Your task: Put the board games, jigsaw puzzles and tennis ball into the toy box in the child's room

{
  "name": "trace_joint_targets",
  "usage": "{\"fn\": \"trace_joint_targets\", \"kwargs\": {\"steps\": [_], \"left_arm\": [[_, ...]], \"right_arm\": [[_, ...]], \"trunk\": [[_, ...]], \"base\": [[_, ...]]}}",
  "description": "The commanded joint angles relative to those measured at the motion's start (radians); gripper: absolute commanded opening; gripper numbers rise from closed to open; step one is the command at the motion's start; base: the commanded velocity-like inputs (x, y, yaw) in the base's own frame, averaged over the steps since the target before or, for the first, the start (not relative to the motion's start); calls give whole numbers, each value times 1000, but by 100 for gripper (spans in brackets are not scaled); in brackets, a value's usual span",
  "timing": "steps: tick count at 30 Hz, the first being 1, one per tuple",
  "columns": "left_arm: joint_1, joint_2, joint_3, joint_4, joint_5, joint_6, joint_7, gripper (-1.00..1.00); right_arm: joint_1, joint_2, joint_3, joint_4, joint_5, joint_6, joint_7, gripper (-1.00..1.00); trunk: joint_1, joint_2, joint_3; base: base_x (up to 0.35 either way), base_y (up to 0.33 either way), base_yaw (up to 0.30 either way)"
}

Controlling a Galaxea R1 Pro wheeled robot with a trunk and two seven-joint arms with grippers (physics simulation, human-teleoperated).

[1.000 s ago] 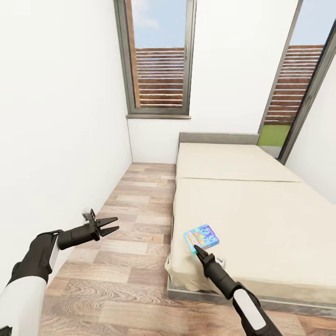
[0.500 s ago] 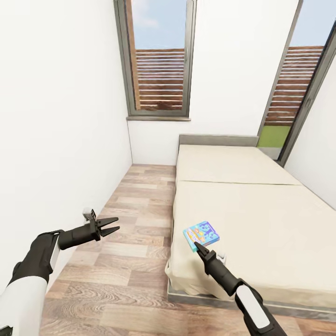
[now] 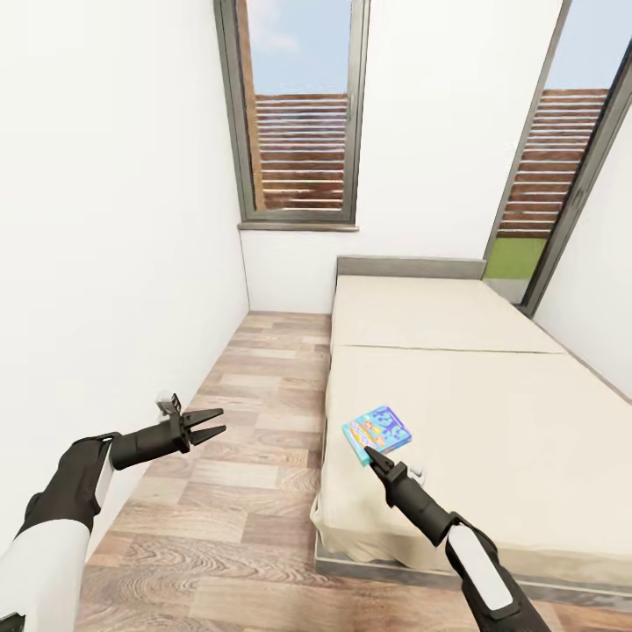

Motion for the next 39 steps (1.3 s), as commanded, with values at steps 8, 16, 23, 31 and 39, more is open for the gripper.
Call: {"fn": "trace_joint_targets", "kwargs": {"steps": [8,16,23,31,39], "left_arm": [[-1,-2,1,0,-11,9,-7,100],[-1,-2,0,-1,-10,9,-7,100],[-1,-2,0,-1,-10,9,-7,100],[5,-22,-5,1,-5,23,-9,100],[5,-47,-3,-2,-5,22,-9,100]], "right_arm": [[-5,0,4,-8,2,65,-130,-100],[-7,1,10,-3,4,66,-147,-100],[0,0,4,-8,3,61,-139,-100],[-3,17,7,-3,8,60,-141,-100],[-5,6,8,-3,36,25,-140,-100]], "trunk": [[-31,56,24],[-62,112,49],[-88,161,71],[-92,168,74],[-92,168,74]], "base": [[0,0,0],[0,0,0],[0,0,0],[0,0,0],[0,0,0]]}}
